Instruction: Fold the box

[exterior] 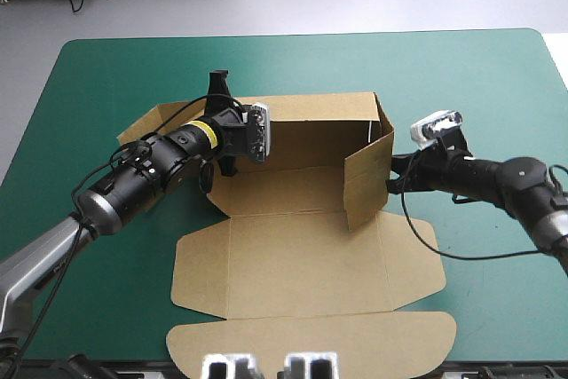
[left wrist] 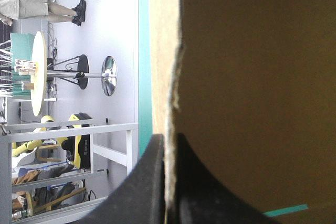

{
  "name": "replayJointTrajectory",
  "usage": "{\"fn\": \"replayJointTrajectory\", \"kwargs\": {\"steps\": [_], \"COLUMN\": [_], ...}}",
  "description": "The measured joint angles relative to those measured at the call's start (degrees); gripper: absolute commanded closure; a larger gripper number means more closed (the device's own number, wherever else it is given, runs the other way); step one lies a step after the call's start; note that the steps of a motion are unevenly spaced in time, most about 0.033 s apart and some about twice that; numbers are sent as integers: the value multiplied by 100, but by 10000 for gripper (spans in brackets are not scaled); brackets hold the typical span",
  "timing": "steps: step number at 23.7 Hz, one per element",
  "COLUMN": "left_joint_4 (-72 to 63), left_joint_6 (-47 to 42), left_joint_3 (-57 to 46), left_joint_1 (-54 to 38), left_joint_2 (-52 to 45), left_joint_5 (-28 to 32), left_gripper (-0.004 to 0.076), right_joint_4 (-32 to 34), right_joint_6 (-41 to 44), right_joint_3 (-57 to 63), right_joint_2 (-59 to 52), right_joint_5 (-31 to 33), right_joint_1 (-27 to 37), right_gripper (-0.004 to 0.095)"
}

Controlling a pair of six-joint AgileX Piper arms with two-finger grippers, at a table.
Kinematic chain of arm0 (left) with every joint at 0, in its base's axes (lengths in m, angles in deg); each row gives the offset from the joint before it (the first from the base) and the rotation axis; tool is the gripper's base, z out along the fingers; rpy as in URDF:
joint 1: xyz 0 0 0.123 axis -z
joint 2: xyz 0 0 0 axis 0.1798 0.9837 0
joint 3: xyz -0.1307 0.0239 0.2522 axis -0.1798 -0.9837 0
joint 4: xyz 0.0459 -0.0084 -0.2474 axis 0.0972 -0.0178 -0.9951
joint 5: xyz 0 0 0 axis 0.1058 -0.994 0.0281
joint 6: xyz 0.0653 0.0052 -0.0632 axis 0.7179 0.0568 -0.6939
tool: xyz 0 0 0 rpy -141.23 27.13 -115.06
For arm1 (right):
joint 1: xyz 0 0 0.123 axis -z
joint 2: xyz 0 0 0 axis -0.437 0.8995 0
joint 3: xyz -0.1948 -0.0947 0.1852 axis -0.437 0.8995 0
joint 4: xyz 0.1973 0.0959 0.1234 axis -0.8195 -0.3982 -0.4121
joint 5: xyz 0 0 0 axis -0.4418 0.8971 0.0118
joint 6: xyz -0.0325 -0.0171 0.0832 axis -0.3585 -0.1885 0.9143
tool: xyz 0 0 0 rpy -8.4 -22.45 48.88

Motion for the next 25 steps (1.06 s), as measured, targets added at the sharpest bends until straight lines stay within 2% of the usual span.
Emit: {"fn": "replayJointTrajectory", "kwargs": {"steps": [1,2,4,6,7,8,10,12,19,25], "left_joint_4": [7,7,11,83,168,249,315,409,566,644], "left_joint_6": [0,0,0,0,0,-6,-69,-223,-453,-640], "left_joint_3": [0,0,0,0,6,10,17,27,27,38], "left_joint_1": [0,0,0,82,171,228,282,284,288,288], "left_joint_2": [0,0,-1,-1,-6,-18,-28,-28,-10,100], "left_joint_5": [-15,-33,-46,-112,-187,-260,-331,-342,-308,-159], "left_gripper": [734,734,734,734,734,734,734,734,734,734], "right_joint_4": [-310,-931,-1581,-1863,-1952,-1962,-1957,-1932,-1835,-1835], "right_joint_6": [-386,-1292,-2235,-2537,-2603,-2641,-2702,-2721,-2953,-2981], "right_joint_3": [232,649,999,1050,1044,1039,1039,1039,928,928], "right_joint_2": [-88,-306,-420,-420,-420,-420,-420,-420,-420,-420], "right_joint_5": [-81,-189,-287,-425,-445,-445,-325,-116,346,251], "right_joint_1": [0,0,0,0,0,0,0,0,0,-68], "right_gripper": [927,927,926,869,805,648,434,328,324,323]}}
